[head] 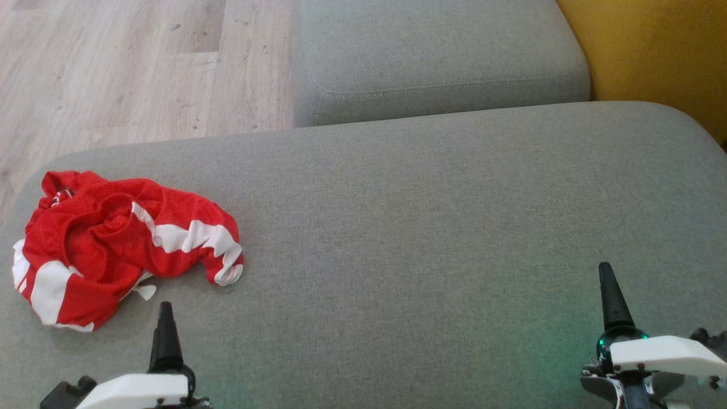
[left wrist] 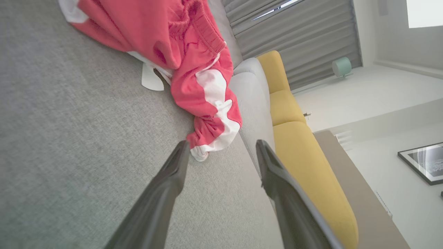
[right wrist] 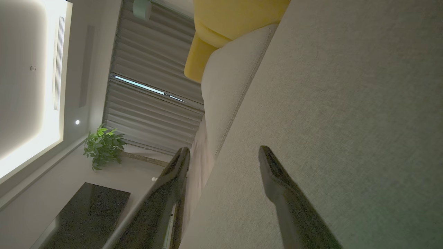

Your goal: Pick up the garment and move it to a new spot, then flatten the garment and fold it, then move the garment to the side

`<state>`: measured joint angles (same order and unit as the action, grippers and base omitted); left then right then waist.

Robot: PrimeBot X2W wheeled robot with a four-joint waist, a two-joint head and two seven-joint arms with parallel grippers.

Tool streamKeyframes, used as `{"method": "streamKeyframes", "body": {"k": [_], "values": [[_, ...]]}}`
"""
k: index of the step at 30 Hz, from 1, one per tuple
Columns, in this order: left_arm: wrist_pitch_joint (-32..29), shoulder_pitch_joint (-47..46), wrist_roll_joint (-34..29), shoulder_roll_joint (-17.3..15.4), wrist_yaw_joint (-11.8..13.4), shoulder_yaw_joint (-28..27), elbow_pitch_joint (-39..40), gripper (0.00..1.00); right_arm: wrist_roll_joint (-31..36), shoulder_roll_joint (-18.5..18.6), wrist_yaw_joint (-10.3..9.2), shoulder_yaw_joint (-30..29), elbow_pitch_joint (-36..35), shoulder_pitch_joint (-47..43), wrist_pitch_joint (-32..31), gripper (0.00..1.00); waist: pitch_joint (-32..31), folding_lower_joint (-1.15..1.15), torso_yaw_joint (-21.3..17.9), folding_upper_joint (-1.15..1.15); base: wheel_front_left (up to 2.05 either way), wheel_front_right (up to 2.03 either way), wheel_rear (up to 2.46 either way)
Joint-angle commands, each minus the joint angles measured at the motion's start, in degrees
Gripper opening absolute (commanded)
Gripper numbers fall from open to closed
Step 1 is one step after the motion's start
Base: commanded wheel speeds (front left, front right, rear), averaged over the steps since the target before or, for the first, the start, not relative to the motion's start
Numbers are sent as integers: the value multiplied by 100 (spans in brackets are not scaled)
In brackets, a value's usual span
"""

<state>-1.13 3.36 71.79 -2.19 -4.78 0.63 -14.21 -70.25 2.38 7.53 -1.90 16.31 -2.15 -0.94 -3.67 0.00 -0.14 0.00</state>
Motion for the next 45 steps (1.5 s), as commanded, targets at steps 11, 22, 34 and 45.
{"method": "streamKeyframes", "body": {"k": [11,22,34,45], "values": [[246,-65,-1000,-41,141,217,406,100,1055,26,-2,194,-375,16,235,100,-100,0,-14,0,0,0,0],[432,78,-1749,-45,211,364,554,100,1927,30,-2,331,-496,-85,420,100,-210,0,-26,0,0,0,0],[636,252,-2617,-49,245,483,680,100,2839,33,-2,378,-654,-247,623,100,-311,0,0,0,0,0,0],[823,382,-3631,-53,296,636,831,100,3742,36,-3,495,-775,-393,809,100,-364,0,16,0,0,0,0]]}}
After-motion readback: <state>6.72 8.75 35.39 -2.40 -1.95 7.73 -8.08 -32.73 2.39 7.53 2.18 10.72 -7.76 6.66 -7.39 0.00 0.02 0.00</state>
